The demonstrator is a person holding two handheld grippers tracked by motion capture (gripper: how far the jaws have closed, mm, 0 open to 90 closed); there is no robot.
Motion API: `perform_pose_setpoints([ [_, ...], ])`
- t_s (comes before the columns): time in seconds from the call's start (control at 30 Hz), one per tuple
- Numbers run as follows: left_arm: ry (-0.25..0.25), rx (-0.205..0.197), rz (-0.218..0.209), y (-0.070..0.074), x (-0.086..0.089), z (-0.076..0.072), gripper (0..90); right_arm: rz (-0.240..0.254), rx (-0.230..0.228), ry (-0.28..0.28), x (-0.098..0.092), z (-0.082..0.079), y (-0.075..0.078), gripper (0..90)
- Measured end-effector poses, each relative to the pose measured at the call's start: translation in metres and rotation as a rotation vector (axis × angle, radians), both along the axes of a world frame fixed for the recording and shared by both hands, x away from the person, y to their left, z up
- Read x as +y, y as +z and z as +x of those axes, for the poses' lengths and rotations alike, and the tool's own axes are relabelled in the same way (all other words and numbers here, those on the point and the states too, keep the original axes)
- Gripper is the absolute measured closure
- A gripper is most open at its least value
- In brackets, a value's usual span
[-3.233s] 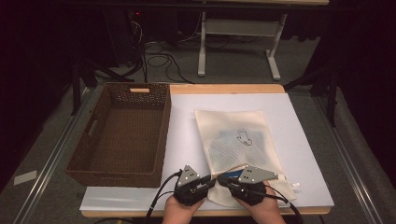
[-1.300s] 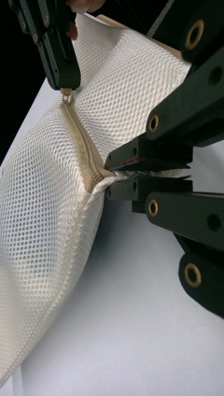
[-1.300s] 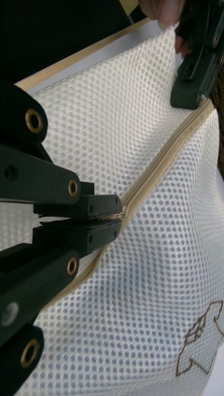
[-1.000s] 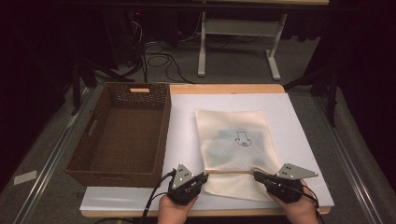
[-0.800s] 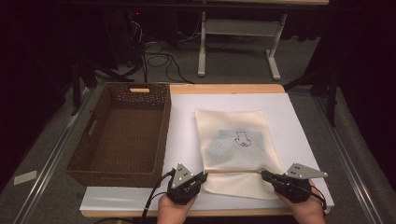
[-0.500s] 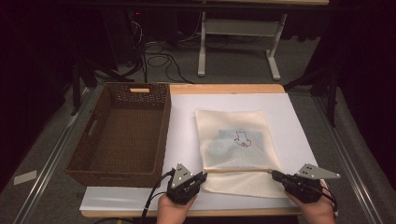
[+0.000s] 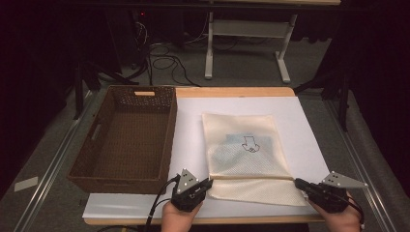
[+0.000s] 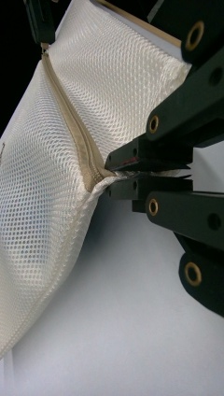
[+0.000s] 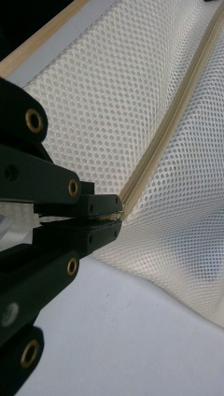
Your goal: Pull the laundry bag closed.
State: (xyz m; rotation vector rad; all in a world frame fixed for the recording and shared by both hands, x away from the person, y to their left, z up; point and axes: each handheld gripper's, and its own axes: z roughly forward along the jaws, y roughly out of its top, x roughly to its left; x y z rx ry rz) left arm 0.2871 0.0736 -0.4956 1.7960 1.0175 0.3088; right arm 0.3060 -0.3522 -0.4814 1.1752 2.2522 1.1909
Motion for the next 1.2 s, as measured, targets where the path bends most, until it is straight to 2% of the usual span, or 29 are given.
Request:
perform_pose_setpoints([
  [0.13,0.006,0.016,0.004,0.0,0.001,0.001,85.9,-0.024,0.003,-0.004,0.001,0.001,-0.001,88.2],
  [0.47,0.001,0.035,0.03,-0.002,0.0,-0.002,86.0,-0.029,0.009,-0.02,-0.002,0.002,-0.002,88.1],
  [0.57,-0.015,0.046,0.087,-0.005,0.0,-0.003,85.9,-0.031,0.017,-0.008,-0.001,0.001,-0.004,88.1],
  [0.63,-0.016,0.076,0.136,-0.009,-0.001,-0.003,85.5,-0.041,0.042,0.012,0.002,0.0,-0.008,88.2],
  [0.7,-0.004,0.091,0.153,-0.011,0.0,-0.003,85.2,-0.068,0.057,0.028,0.007,-0.001,-0.012,88.1],
  [0.77,-0.001,0.106,0.176,-0.013,0.0,-0.002,84.6,-0.097,0.053,0.041,0.011,-0.002,-0.013,88.0],
  [0.87,-0.004,0.138,0.2,-0.017,-0.002,-0.001,82.7,-0.122,0.062,0.046,0.016,-0.003,-0.016,87.8],
  [0.9,0.0,0.138,0.201,-0.017,-0.001,-0.001,80.5,-0.123,0.059,0.047,0.015,-0.002,-0.016,87.6],
  [1.0,0.024,0.104,0.204,-0.013,0.001,-0.001,67.0,-0.107,0.051,0.044,0.014,-0.003,-0.015,86.1],
  [1.13,0.061,0.002,0.185,-0.003,0.007,-0.005,55.1,-0.055,0.009,0.024,0.01,-0.005,-0.009,79.0],
  [1.2,0.088,-0.067,0.183,0.002,0.009,-0.007,51.8,-0.025,-0.015,0.013,0.009,-0.007,-0.005,75.4],
])
